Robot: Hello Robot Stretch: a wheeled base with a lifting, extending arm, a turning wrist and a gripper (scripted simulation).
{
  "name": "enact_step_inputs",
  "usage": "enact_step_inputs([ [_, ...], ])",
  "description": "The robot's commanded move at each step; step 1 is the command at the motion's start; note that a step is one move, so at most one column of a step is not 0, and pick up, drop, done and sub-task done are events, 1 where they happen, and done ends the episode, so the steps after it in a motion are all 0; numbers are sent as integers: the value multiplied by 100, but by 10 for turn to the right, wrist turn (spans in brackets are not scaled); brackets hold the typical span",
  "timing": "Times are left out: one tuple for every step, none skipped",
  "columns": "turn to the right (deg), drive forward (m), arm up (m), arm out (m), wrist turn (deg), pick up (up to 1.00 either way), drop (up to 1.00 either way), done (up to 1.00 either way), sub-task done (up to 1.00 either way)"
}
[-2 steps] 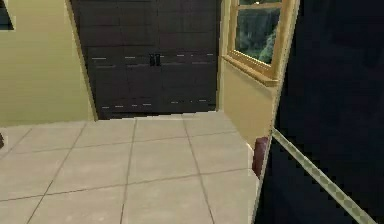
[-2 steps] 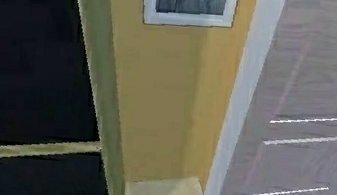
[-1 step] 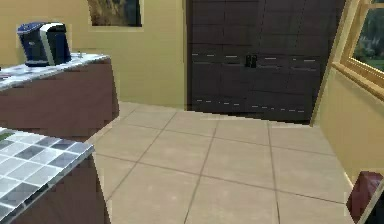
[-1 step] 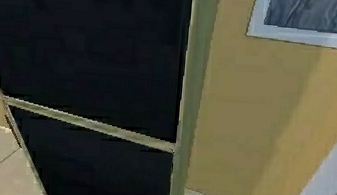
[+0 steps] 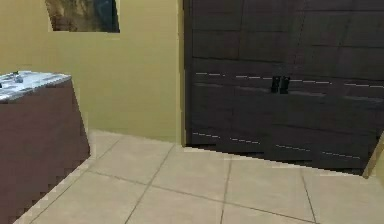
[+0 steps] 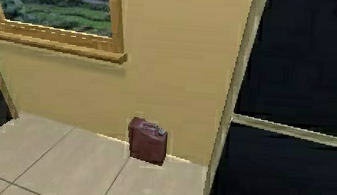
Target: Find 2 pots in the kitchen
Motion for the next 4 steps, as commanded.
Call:
enact_step_inputs([
  [-180, 0, 0, 0, 0, 0, 0, 0, 0],
  [0, 15, 0, 0, 0, 0, 0, 0, 0],
  [-450, 0, 0, 0, 0, 0, 0, 0, 0],
  [-90, 0, 0, 0, 0, 0, 0, 0, 0],
])
